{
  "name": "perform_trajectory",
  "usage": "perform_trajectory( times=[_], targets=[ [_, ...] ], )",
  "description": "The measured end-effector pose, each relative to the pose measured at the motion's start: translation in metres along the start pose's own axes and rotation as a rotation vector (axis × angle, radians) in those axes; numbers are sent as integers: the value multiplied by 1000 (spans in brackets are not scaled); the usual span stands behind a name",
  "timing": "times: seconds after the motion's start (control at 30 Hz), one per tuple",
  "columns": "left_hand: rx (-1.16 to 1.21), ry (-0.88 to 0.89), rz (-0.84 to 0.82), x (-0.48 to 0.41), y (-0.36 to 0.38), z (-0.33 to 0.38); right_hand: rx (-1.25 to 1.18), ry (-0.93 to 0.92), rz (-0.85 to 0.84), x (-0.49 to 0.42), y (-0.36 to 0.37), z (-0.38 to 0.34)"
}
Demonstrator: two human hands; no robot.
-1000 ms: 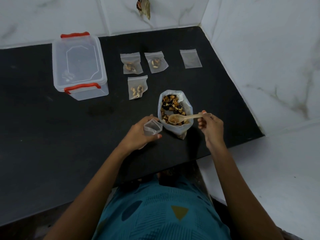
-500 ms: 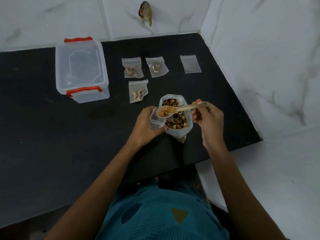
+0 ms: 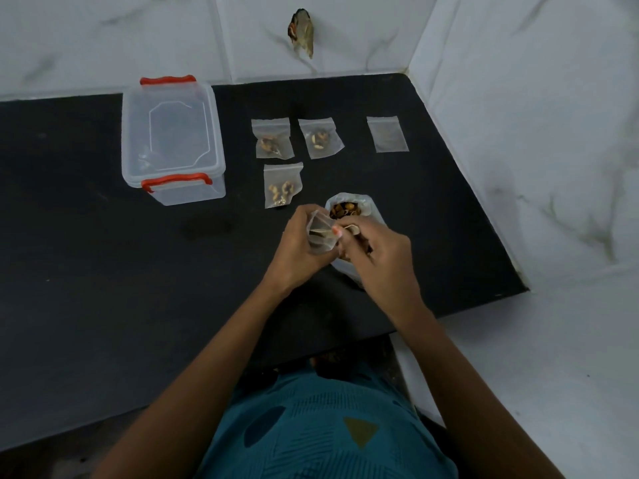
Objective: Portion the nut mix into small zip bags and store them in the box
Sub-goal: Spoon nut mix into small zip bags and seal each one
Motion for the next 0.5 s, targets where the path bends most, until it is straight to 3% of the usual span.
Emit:
perform_trajectory(
  times=[0.23, 0.5],
  targets=[
    [11, 44, 73, 1, -1, 3, 177, -93, -30, -3, -2, -1],
    [-1, 94, 73, 1, -4, -6, 80, -130, 68, -1, -17, 0]
  ],
)
Point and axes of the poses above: each hand's wrist, its own x-axis away from the middle knuckle, its own y-axis out of the palm, z = x × y, the point moved 4 cm from there along -x, towards the middle knuckle, and after that the axes turned 10 degrees about -z, right-handed, at the moved point
